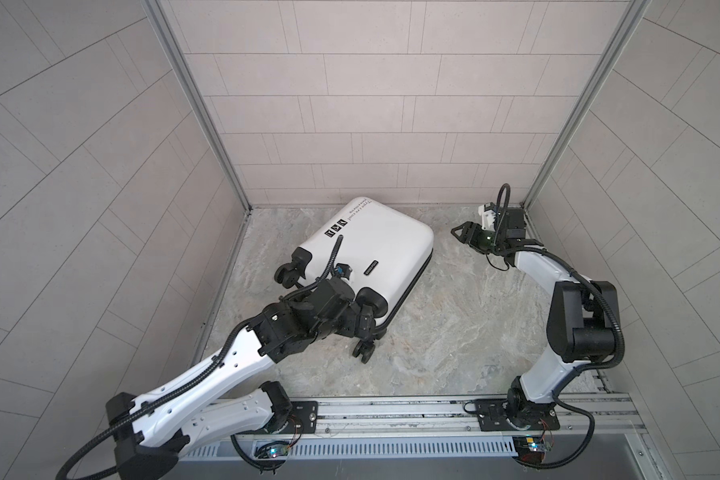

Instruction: Pack the luggage

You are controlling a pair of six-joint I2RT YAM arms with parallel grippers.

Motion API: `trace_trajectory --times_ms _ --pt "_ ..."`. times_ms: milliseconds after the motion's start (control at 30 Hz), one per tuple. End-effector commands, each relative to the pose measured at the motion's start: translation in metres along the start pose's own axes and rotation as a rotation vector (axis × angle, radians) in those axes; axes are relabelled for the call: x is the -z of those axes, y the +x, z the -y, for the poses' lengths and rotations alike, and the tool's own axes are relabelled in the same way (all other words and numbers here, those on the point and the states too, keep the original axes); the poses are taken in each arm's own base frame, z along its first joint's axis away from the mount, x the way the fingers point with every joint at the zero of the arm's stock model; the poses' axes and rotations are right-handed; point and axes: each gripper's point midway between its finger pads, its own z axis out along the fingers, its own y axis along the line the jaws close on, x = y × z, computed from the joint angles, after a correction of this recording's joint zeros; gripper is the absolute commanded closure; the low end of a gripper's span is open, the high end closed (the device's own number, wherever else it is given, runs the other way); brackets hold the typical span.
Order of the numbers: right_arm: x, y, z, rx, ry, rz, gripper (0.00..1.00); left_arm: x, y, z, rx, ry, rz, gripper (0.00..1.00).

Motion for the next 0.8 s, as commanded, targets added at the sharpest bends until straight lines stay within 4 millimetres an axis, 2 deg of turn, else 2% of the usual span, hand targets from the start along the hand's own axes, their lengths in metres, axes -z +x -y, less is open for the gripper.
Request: trace_trajectory --times_ms 0,167,267,500,633,767 --pt "0.006 -0.016 -0.047 0.059 -0.096 0.035 0.29 0.009 -0.015 -0.029 0.181 -0.03 0.105 0.0" --pt "-0.004 -0.025 -0.087 0.06 -0.191 0.033 0.28 0.016 -0.038 -0.051 0.404 0.045 0.245 0.0" --pt "-0.018 -0.026 -0.096 0.041 -0.224 0.017 0.27 0.009 -0.046 -0.06 0.482 0.073 0.277 0.0" --pt "-0.05 -0.002 -0.106 0.052 -0.237 -0.074 0.27 -0.004 -0.068 -0.068 0.532 0.106 0.332 0.0" --pt "-0.056 0.012 -0.113 0.033 -0.273 -0.108 0.27 -0.014 -0.078 -0.081 0.559 0.102 0.334 0.0" --pt "-0.051 0.024 -0.123 0.005 -0.332 -0.121 0.27 -0.022 -0.089 -0.089 0.579 0.118 0.34 0.0"
